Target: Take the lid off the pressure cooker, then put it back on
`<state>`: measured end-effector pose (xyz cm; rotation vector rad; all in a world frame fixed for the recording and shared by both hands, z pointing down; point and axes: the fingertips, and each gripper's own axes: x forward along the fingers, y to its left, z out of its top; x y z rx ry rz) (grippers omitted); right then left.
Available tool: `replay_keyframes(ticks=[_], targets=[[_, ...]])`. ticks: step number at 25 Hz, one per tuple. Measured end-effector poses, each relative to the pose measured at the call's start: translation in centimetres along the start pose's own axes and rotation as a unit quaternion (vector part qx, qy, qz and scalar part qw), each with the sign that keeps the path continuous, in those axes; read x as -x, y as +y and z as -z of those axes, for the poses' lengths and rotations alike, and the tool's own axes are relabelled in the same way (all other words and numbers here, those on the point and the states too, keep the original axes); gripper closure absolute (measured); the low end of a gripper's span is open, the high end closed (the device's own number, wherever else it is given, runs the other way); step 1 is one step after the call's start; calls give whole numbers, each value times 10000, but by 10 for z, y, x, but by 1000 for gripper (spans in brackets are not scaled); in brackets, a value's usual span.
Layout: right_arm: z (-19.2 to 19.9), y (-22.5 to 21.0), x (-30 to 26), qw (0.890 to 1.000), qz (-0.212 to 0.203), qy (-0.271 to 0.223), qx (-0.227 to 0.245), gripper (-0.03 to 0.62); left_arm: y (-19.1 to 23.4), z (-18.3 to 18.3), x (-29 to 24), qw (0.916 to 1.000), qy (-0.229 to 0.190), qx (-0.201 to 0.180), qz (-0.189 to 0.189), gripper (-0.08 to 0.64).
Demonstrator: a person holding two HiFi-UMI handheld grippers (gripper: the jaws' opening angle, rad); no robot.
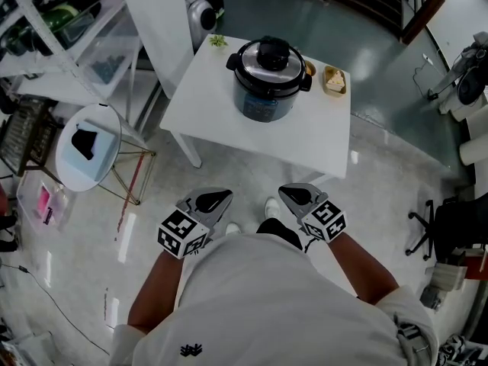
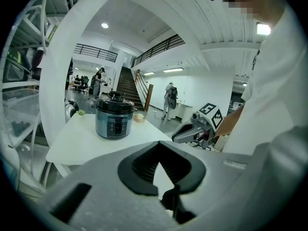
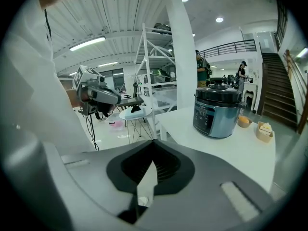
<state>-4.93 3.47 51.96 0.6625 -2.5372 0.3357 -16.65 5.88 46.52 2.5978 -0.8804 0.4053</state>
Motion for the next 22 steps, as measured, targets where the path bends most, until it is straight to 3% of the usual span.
replay_keyframes(ticks=[15,22], targets=[[17,6,13,9997,-95,129,168,581,-13,16,-9,9999,107,107,-41,552],[35,27,51,9989,-397,208,115,581,-59,20,-22,9990,296,301,-113,552]])
